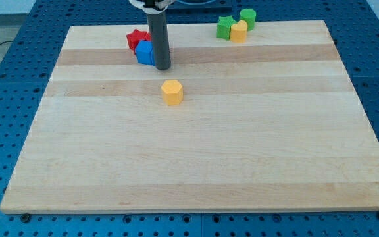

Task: Place green star along with yellow heart right diagonally towards yellow hexagon

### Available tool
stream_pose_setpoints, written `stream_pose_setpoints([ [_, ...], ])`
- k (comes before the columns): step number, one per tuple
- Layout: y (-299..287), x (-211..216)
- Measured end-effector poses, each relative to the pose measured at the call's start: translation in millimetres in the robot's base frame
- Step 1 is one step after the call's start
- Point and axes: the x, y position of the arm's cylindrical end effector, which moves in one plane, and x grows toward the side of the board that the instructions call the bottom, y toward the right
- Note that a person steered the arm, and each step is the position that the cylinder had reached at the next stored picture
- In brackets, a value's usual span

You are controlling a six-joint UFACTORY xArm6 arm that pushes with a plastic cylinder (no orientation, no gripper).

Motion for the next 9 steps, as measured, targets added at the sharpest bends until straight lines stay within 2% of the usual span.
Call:
stream_pose_setpoints([
  [2, 18.5, -2.9],
  [3, 59.1, 13.7],
  [5, 197.7, 37.5],
  [6, 186.2, 32.2],
  [7, 127.5, -2.9],
  [9, 66.4, -80.0],
])
